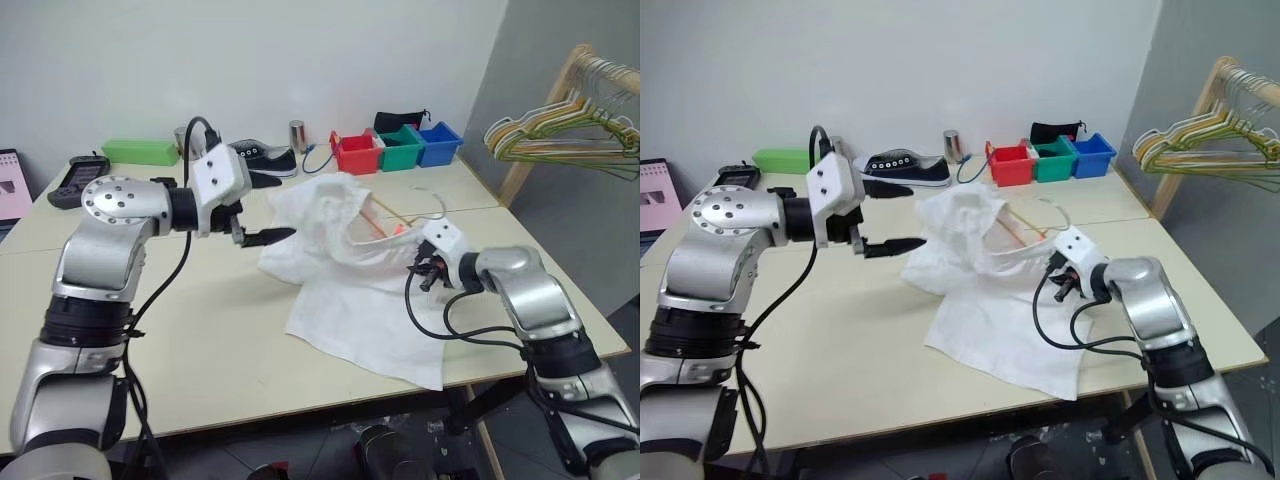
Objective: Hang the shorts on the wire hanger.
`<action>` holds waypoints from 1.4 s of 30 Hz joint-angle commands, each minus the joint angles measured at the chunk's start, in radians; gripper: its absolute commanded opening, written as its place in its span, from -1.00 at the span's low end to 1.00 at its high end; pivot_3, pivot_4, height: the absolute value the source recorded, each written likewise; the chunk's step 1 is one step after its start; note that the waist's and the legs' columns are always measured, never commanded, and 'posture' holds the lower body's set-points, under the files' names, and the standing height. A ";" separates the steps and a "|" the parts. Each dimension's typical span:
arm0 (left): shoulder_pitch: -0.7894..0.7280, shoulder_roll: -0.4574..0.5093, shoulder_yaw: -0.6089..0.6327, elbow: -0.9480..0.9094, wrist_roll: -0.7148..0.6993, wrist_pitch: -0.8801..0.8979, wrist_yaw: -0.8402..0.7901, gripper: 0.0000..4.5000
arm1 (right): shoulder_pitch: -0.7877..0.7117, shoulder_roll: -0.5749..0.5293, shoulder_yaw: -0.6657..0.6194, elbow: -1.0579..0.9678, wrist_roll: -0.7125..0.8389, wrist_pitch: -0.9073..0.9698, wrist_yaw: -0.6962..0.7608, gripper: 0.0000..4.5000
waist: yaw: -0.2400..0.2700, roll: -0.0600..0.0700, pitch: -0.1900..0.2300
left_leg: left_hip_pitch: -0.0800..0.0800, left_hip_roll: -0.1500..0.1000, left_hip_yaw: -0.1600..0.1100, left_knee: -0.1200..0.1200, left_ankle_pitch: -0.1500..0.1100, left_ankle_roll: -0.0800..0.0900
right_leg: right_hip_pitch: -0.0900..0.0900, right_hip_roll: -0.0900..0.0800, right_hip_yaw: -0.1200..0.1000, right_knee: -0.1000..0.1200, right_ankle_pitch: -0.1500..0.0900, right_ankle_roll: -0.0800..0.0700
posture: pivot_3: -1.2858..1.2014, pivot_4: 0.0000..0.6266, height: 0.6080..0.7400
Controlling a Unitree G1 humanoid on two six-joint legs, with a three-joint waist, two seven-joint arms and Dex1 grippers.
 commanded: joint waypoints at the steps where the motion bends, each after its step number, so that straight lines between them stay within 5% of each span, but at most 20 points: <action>1: -0.014 -0.085 -0.008 -0.066 -0.024 0.023 0.086 0.99 | 0.050 0.094 -0.179 -0.179 -0.009 0.254 -0.169 -1.00 | -0.002 0.001 -0.001 | 0.000 0.000 0.000 0.000 0.000 0.000 | 0.000 0.000 0.000 0.000 0.000 0.000 | -0.22 -0.94 1.00; 8: -0.012 -0.359 -0.147 -0.147 -0.028 0.022 0.198 0.99 | 0.042 0.246 -0.454 -0.288 -0.129 0.514 -0.469 -1.00 | -0.019 0.006 -0.007 | -0.001 0.000 0.001 0.000 0.000 0.000 | 0.000 0.000 0.002 -0.001 0.001 0.001 | -0.28 -0.95 1.00; 17: -0.178 -0.608 -0.193 0.074 0.030 -0.109 0.306 0.99 | -0.103 0.170 -0.566 -0.186 -0.151 0.422 -0.654 -1.00 | -0.120 0.021 -0.016 | 0.002 -0.002 0.004 -0.002 0.000 0.000 | 0.005 -0.001 0.003 -0.010 0.002 0.004 | -0.31 -0.98 1.00; 26: -0.278 -0.671 -0.192 0.216 0.063 -0.205 0.323 0.99 | -0.294 0.043 -0.673 0.088 -0.094 0.271 -0.738 -1.00 | -0.199 0.032 -0.023 | 0.006 -0.003 0.005 -0.016 0.000 0.001 | 0.010 -0.002 0.004 -0.023 0.002 0.004 | -0.31 -1.00 1.00; 42: -0.273 -0.716 -0.212 0.203 0.090 -0.211 0.340 0.99 | -0.513 -0.185 -0.770 0.596 0.058 0.106 -0.814 -1.00 | -0.202 0.032 -0.023 | 0.017 -0.005 0.009 -0.020 0.000 0.001 | 0.018 -0.004 0.007 -0.025 0.001 0.004 | -0.29 -1.00 1.00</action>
